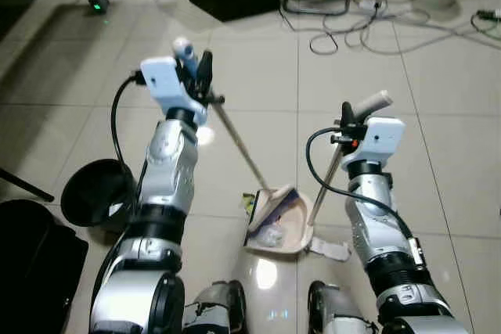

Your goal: Sweep floor

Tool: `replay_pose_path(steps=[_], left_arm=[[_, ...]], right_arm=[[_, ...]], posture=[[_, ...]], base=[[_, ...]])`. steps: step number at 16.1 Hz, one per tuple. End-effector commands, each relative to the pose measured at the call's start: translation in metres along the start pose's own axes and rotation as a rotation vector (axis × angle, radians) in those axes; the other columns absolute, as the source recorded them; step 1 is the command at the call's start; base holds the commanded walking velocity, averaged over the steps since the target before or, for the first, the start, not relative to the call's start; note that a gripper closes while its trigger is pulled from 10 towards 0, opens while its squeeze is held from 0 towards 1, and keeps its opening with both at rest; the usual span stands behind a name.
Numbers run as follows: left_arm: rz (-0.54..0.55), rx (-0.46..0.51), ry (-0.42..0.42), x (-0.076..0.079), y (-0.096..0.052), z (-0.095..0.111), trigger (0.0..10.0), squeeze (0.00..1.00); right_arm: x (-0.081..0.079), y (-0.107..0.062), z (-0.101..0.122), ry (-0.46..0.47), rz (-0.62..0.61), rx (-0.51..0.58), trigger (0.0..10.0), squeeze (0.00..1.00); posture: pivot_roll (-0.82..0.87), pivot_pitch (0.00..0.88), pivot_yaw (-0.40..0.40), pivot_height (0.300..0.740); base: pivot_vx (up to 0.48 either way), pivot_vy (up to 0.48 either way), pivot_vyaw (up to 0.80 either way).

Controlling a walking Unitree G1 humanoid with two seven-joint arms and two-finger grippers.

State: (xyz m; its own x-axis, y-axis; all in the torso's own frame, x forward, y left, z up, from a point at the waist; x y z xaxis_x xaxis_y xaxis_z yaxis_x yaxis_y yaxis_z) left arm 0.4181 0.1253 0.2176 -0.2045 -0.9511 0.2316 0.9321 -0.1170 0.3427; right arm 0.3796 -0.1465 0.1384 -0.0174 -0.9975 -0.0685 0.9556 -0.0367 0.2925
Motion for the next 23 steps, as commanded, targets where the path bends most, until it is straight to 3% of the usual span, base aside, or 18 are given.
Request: replay_pose_path(steps=[1, 4, 6, 9, 11, 14, 18, 20, 23], left_arm=[[0.009, 0.075, -0.027, -0.003, 0.007, 0.023, 10.0, 0.00], [0.014, 0.135, -0.019, -0.012, 0.019, 0.052, 10.0, 0.00], [0.008, 0.196, 0.068, -0.025, 0.028, 0.083, 10.0, 0.00], [0.006, 0.200, 0.182, -0.041, 0.030, 0.096, 10.0, 0.00], [0.037, 0.189, 0.190, -0.056, 0.027, 0.098, 10.0, 0.00], [0.110, 0.152, 0.300, -0.087, 0.010, 0.090, 10.0, 0.00], [0.140, 0.038, 0.402, -0.106, -0.009, 0.067, 10.0, 0.00], [0.194, -0.036, 0.438, -0.121, -0.030, 0.053, 10.0, 0.00], [0.142, -0.114, 0.429, -0.110, -0.054, 0.030, 10.0, 0.00]], right_arm=[[-0.006, 0.002, 0.005, 0.025, 0.023, 0.014, 10.0, 0.00], [-0.006, 0.005, 0.007, 0.011, 0.050, 0.011, 10.0, 0.00], [-0.002, 0.006, 0.011, 0.013, 0.053, 0.019, 10.0, 0.00], [0.004, 0.007, 0.017, 0.045, 0.045, 0.039, 10.0, 0.00], [0.006, 0.007, 0.022, 0.077, 0.053, 0.051, 10.0, 0.00], [0.008, 0.006, 0.037, 0.129, 0.079, 0.086, 10.0, 0.00], [0.009, 0.007, 0.052, 0.140, 0.115, 0.082, 10.0, 0.00], [0.017, 0.009, 0.072, 0.140, 0.114, 0.068, 10.0, 0.00], [0.022, 0.011, 0.095, 0.149, 0.097, 0.065, 10.0, 0.00]], posture=[[0.04, 0.100, 0.108, 0.740], [0.04, 0.094, 0.103, 0.740], [0.04, 0.079, 0.109, 0.740], [0.04, 0.054, 0.118, 0.740], [0.04, 0.038, 0.129, 0.740], [0.03, 0.020, 0.129, 0.740], [0.02, 0.003, 0.109, 0.740], [0.01, 0.000, 0.097, 0.740], [0.01, 0.000, 0.087, 0.740]], base=[[0.000, 0.000, 0.00], [0.000, 0.000, 0.00], [0.000, 0.000, 0.00], [0.000, 0.000, 0.00], [0.000, 0.000, 0.00], [0.000, 0.000, 0.00], [0.000, 0.000, 0.00], [0.000, 0.000, 0.00], [0.000, 0.000, 0.00]])
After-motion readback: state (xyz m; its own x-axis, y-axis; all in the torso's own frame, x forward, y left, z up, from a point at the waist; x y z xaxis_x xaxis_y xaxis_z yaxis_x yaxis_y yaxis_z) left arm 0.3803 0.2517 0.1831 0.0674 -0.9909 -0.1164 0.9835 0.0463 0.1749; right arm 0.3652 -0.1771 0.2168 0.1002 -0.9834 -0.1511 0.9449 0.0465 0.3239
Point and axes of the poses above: a point about 5 cm out from each wrist's last joint towards the gripper, its own y axis pointing out of the wrist towards the gripper, its own z axis along the axis of the wrist's last joint, x = y × z, the point moved 5 cm from there along y, pointing out of the wrist towards the gripper, and after that the axes turned 1 degree about y, right-handed, at the moved point
